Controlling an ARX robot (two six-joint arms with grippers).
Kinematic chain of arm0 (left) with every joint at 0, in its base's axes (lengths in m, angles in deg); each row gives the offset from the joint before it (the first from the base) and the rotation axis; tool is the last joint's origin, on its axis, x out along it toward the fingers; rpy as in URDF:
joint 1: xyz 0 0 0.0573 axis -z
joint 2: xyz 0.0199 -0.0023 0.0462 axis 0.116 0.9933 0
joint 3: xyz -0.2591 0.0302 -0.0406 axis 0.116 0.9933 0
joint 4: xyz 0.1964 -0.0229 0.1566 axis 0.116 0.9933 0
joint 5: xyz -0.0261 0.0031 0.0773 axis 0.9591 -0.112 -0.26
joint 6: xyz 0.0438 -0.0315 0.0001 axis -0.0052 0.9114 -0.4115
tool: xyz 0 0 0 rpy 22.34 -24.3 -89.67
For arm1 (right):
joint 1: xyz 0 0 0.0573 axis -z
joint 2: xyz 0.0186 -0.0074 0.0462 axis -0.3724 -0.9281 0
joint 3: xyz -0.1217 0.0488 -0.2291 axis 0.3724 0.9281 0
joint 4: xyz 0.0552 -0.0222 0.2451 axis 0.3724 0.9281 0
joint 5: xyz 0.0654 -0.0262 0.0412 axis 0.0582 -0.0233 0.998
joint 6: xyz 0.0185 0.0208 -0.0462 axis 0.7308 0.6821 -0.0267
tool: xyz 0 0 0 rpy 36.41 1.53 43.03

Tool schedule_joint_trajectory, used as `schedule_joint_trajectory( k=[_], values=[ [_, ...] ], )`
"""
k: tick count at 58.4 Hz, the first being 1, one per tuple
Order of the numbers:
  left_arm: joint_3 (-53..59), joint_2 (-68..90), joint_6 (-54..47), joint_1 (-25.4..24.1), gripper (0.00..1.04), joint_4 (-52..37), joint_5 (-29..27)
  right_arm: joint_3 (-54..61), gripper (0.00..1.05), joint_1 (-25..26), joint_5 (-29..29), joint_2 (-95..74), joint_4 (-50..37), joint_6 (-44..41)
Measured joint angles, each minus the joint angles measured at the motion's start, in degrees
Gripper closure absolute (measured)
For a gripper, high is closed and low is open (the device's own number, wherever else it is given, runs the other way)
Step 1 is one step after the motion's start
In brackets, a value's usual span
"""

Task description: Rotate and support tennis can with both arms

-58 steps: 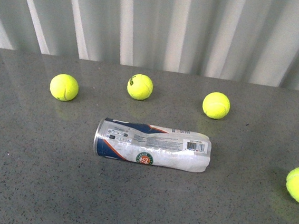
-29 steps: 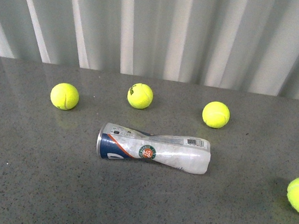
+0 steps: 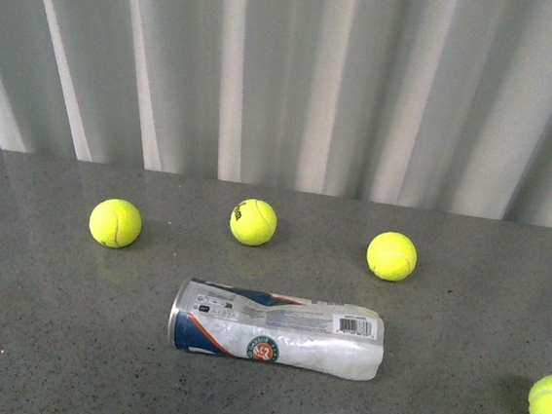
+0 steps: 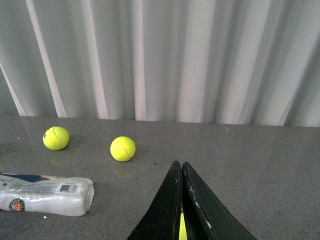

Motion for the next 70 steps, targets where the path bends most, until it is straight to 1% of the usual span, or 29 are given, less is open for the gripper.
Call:
schedule_joint_trajectory(
  k=[25,31,46,48,51,55,58,59,62,63,67,68,70],
  values=[
    [0.0,0.0,0.0,0.0,0.07,0.0,0.0,2.8,1.01,0.0,0.0,2.4,-0.5,0.0],
    [0.0,0.0,0.0,0.0,0.07,0.0,0.0,5.1,1.01,0.0,0.0,4.4,-0.9,0.1],
    [0.0,0.0,0.0,0.0,0.07,0.0,0.0,5.1,1.01,0.0,0.0,4.5,-0.9,0.0],
    [0.0,0.0,0.0,0.0,0.07,0.0,0.0,5.1,0.96,0.0,0.0,4.5,-0.9,0.0],
    [0.0,0.0,0.0,0.0,0.07,0.0,0.0,5.1,0.86,0.0,0.0,4.5,-0.9,0.1],
    [0.0,0.0,0.0,0.0,0.07,0.0,0.0,5.1,0.75,0.0,0.0,4.5,-0.9,0.1],
    [0.0,0.0,0.0,0.0,0.07,0.0,0.0,5.1,0.64,0.0,0.0,4.5,-0.9,0.1],
    [0.0,0.0,0.0,0.0,0.07,0.0,0.0,5.1,0.63,0.0,0.0,4.5,-0.9,0.1],
    [0.0,0.0,0.0,0.0,0.07,0.0,0.0,5.1,0.52,0.0,0.0,4.5,-0.9,0.1],
    [0.0,0.0,0.0,0.0,0.07,0.0,0.0,5.1,0.50,0.0,0.0,4.5,-0.9,0.1],
    [0.0,0.0,0.0,0.0,0.07,0.0,0.0,5.1,0.38,0.0,0.0,4.6,-0.9,0.1],
    [0.0,0.1,0.0,0.0,0.07,0.1,0.2,5.1,0.34,0.0,0.0,4.6,-0.9,0.1],
    [-0.8,1.2,0.0,-0.5,0.07,2.4,2.4,5.1,0.29,0.0,0.0,4.6,-0.9,0.1]
  ],
)
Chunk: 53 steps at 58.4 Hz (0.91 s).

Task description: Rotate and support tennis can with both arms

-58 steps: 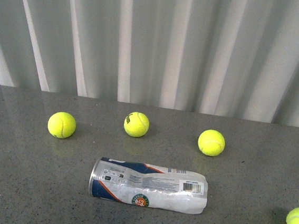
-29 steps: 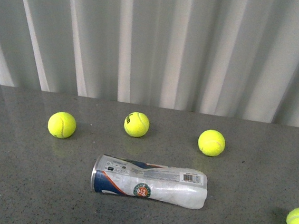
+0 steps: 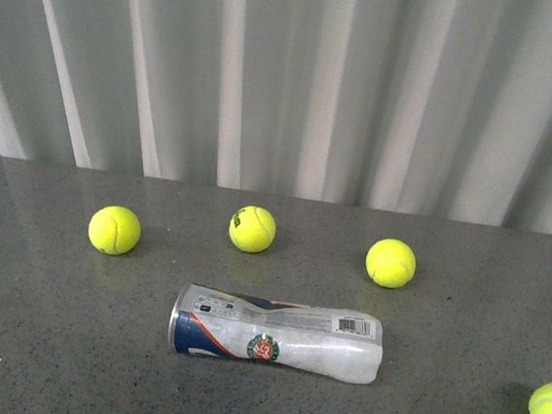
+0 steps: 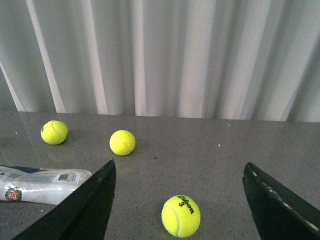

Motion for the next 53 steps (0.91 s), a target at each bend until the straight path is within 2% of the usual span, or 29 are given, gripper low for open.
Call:
schedule_joint_trajectory(
  k=[2,4,7,10,13,16,18,26,34,46,53],
  values=[
    [-2.0,3.2,-0.2,0.2,0.07,4.0,2.6,0.0,0.24,0.0,0.0,0.0,0.0,0.0],
    [-3.4,6.8,-0.4,0.9,0.07,3.9,2.8,0.0,0.17,0.0,0.0,0.0,0.0,0.0],
    [-7.0,16.7,-1.7,2.6,0.07,-3.1,1.8,0.0,0.05,0.0,0.1,0.0,0.0,0.1],
    [-11.1,26.8,-2.1,3.8,0.07,-12.9,1.2,0.0,0.07,0.0,0.0,0.0,0.0,0.1],
    [-15.2,36.4,-1.7,4.4,0.07,-20.9,3.0,0.0,0.08,0.0,0.0,0.0,0.0,0.1],
    [-22.7,53.3,-1.7,5.4,0.07,-30.8,4.0,0.0,0.07,0.0,0.0,0.0,0.0,0.1],
    [-26.9,61.7,-1.6,5.7,0.07,-33.1,4.9,0.0,0.07,0.0,0.0,0.0,0.0,0.1],
    [-40.4,89.5,0.3,6.2,0.07,-31.2,8.1,0.0,0.07,0.0,0.0,0.0,0.0,0.1],
    [-50.5,109.8,3.7,6.4,0.07,-27.5,11.7,0.0,0.07,0.0,0.0,0.0,0.0,0.1],
    [-55.9,117.2,6.0,6.3,0.07,-27.3,13.8,0.0,0.07,0.0,0.0,0.0,0.0,0.1],
    [-56.2,118.0,8.8,6.0,0.07,-27.1,18.7,0.0,0.07,0.0,0.0,0.0,0.0,0.1]
  ],
)
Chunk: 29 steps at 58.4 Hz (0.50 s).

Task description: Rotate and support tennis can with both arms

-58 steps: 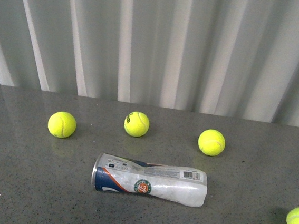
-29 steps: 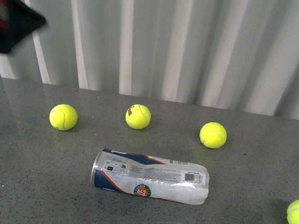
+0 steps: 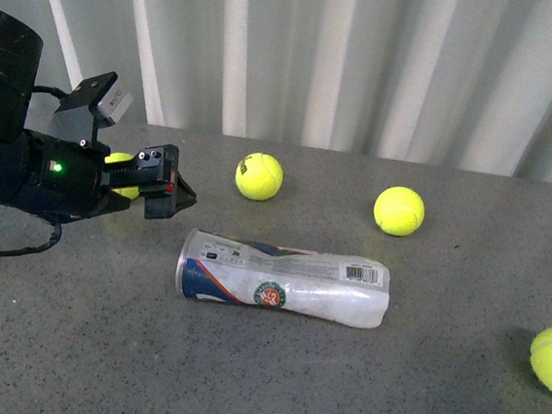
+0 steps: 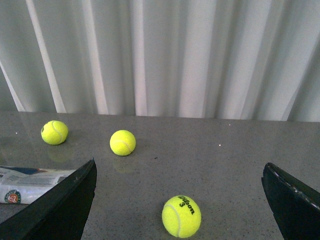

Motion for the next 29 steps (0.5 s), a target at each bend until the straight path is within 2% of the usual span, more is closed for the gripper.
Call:
schedule_joint_trajectory(
  k=[11,29],
  values=[
    [0.2,1.4,2.6,0.2,0.07,0.0,4.5,0.0,0.07,0.0,0.0,0.0,0.0,0.0],
    [0.7,6.8,10.4,3.8,0.07,-6.9,7.0,0.0,0.07,0.0,0.0,0.0,0.0,0.0]
  ],
)
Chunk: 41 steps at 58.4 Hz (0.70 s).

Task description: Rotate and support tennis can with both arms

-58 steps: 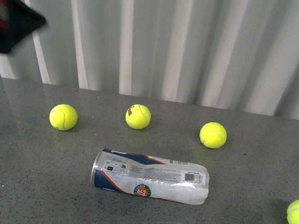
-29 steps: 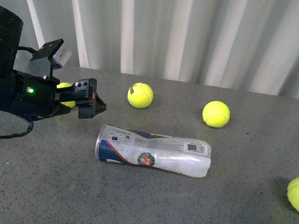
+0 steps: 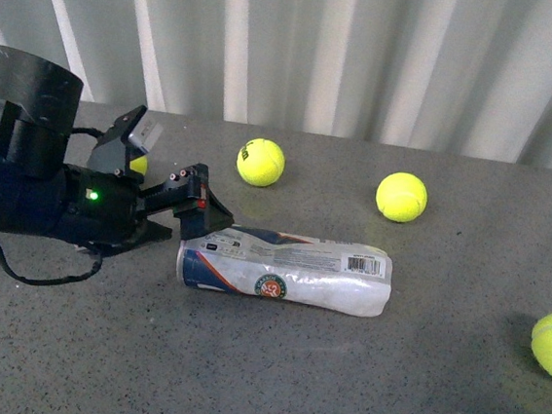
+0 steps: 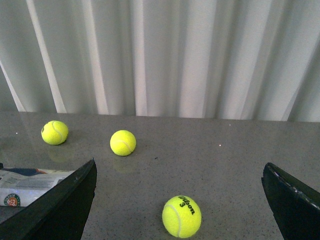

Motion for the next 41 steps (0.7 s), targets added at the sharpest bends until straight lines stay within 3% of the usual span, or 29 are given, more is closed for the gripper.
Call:
schedule_joint_trajectory(
  k=[6,34,41],
  values=[
    [0.2,1.1,3.7,1.3,0.08,-3.5,1.3,0.0,0.07,0.0,0.0,0.0,0.0,0.0],
    [1.7,1.4,13.5,1.6,0.91,-8.0,5.6,0.0,0.07,0.0,0.0,0.0,0.0,0.0],
    [1.9,-0.2,14.6,1.6,1.00,-7.6,8.1,0.0,0.07,0.0,0.0,0.0,0.0,0.0]
  ],
)
